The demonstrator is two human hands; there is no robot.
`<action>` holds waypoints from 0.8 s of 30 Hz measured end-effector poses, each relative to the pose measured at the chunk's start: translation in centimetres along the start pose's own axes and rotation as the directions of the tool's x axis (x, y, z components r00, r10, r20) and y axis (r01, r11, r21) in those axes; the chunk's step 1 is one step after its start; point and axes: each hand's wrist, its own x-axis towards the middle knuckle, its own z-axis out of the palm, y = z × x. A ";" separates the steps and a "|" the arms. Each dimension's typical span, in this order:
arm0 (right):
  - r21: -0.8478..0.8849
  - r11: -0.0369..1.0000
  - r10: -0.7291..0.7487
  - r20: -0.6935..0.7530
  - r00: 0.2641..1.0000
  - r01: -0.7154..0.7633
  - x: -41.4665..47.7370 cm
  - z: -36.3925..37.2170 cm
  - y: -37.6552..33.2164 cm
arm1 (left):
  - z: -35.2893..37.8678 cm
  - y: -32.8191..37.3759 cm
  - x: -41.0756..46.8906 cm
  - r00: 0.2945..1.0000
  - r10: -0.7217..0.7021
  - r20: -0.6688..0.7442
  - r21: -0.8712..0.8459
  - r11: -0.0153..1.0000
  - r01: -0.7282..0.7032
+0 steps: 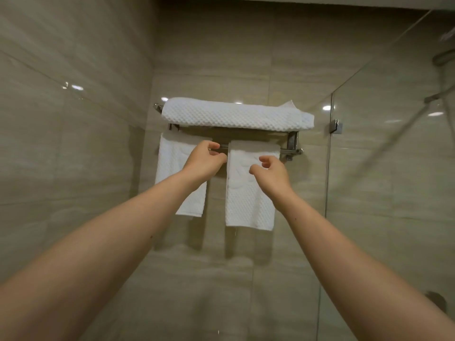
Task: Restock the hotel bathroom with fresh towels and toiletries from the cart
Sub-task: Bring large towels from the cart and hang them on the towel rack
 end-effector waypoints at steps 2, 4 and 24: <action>0.033 0.999 0.034 0.003 0.999 -0.034 -2.1 -0.3 0.1 | 0.3 -0.1 -2.0 1.000 -0.028 0.000 -0.021 0.999 0.028; 0.066 0.996 0.064 0.013 0.998 -0.064 -4.3 -0.7 0.3 | 0.6 -0.3 -4.2 0.998 -0.053 0.021 -0.031 0.998 0.054; 0.192 0.948 0.212 0.218 0.953 -0.255 -24.8 -10.4 2.7 | 3.6 3.5 -29.6 0.914 -0.398 -0.072 -0.196 0.904 0.379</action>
